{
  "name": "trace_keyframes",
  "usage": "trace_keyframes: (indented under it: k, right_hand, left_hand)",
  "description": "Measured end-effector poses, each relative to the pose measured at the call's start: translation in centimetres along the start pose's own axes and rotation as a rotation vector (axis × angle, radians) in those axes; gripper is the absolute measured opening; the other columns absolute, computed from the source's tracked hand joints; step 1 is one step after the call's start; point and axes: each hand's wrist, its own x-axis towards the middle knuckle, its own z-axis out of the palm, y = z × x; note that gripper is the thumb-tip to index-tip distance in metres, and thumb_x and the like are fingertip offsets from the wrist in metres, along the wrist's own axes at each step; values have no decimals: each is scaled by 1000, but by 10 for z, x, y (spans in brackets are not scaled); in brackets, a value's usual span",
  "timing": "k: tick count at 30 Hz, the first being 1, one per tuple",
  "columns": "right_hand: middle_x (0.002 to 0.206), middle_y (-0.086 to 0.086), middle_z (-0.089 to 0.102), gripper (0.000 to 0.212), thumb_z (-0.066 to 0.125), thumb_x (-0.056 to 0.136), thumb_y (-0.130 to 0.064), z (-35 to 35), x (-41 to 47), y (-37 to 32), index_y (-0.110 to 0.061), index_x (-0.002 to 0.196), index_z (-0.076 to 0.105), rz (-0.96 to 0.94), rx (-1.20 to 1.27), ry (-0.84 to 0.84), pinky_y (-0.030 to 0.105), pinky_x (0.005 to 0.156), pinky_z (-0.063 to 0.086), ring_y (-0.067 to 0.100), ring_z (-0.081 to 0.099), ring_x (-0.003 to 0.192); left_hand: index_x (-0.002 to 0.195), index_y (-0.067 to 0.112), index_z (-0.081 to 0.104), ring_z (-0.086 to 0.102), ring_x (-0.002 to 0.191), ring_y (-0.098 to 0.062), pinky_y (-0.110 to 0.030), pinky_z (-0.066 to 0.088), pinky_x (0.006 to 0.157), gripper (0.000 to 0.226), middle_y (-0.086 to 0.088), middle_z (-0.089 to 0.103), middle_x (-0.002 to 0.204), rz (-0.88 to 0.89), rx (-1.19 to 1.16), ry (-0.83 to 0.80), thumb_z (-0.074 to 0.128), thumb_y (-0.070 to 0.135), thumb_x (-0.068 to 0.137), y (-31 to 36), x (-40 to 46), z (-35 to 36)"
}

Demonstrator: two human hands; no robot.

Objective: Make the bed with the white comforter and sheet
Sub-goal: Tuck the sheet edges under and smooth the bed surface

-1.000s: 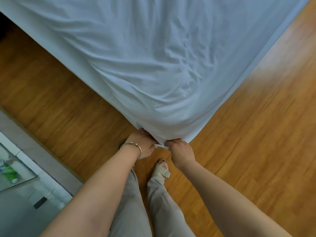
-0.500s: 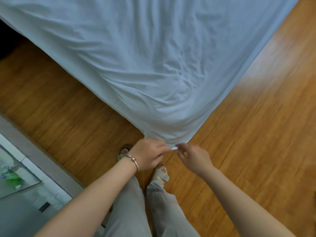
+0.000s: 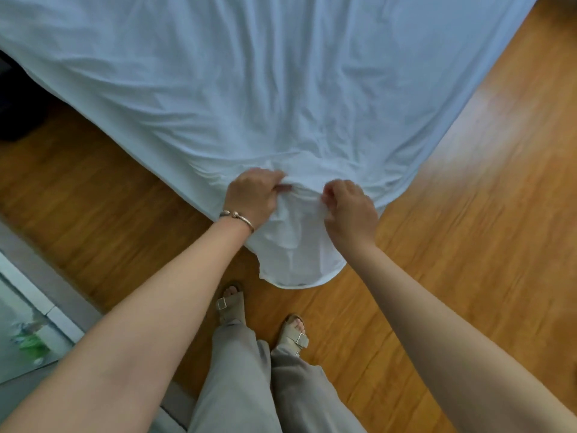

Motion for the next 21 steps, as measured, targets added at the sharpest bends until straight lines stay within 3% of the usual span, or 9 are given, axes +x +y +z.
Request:
trace_keyframes:
  k: [2,5,8,12,14,16,17,19,21]
  right_hand:
    - [95,4,57,17,61,92,-26,-10,5,-10,-10,98,59,28,63,102,31,74,35,20,49,86]
    - [97,-2,51,39,69,86,-45,-3,-16,-12,-13,100,53,198,120,27,29,66,36,12,44,83]
    - [104,-9,55,44,72,83,-47,10,-37,-19,-20,111,51,568,599,-201,30,76,49,15,55,95]
    - [124,-8,55,58,54,90,-1,25,-21,-40,-25,141,39,854,1297,-334,45,100,45,19,52,117]
    - [123,4,54,56,40,91,7,25,-13,-44,-16,142,41,1094,1605,-168,56,106,36,29,48,122]
    - [144,10,41,44,40,102,-23,29,-21,-37,-14,145,37,1375,1784,49,66,111,21,38,28,141]
    - [152,12,33,56,38,101,-43,31,-24,-33,-14,149,32,1449,1866,94,69,112,16,40,21,145]
    - [152,16,34,79,31,92,-70,29,-14,-33,-18,151,28,1373,2067,72,70,110,16,41,29,141]
    - [148,18,42,86,27,84,-80,12,11,-43,-20,146,39,1102,2216,-13,64,111,21,42,38,137]
  left_hand:
    - [107,7,67,62,92,-36,-43,51,76,27,-18,67,94,-76,-95,-10,52,24,94,0,22,-17]
    - [111,9,59,57,101,-34,-43,45,82,22,-14,63,104,-116,-84,-143,45,23,100,-1,37,-25]
    - [117,10,51,51,108,-31,-41,36,91,32,-10,57,112,-111,15,-196,37,34,102,1,31,-20]
    - [127,14,38,39,114,-23,-41,25,106,72,-2,42,119,63,200,-436,54,67,82,-6,4,-11]
    - [124,13,47,47,112,-25,-37,32,96,57,-3,51,118,103,115,-338,68,43,80,-9,4,-13]
    - [119,8,56,55,105,-33,-39,40,89,44,-9,59,111,164,-50,-270,66,11,76,-6,12,-23]
    - [114,5,59,58,98,-35,-40,44,85,43,-12,61,104,223,-120,-250,64,3,72,-5,16,-29]
    - [106,5,60,59,84,-35,-38,51,73,37,-13,60,92,332,-216,-187,57,2,69,-3,22,-45]
    - [101,11,56,56,78,-30,-34,51,64,32,-10,57,86,398,-253,-134,45,12,70,-1,26,-63]
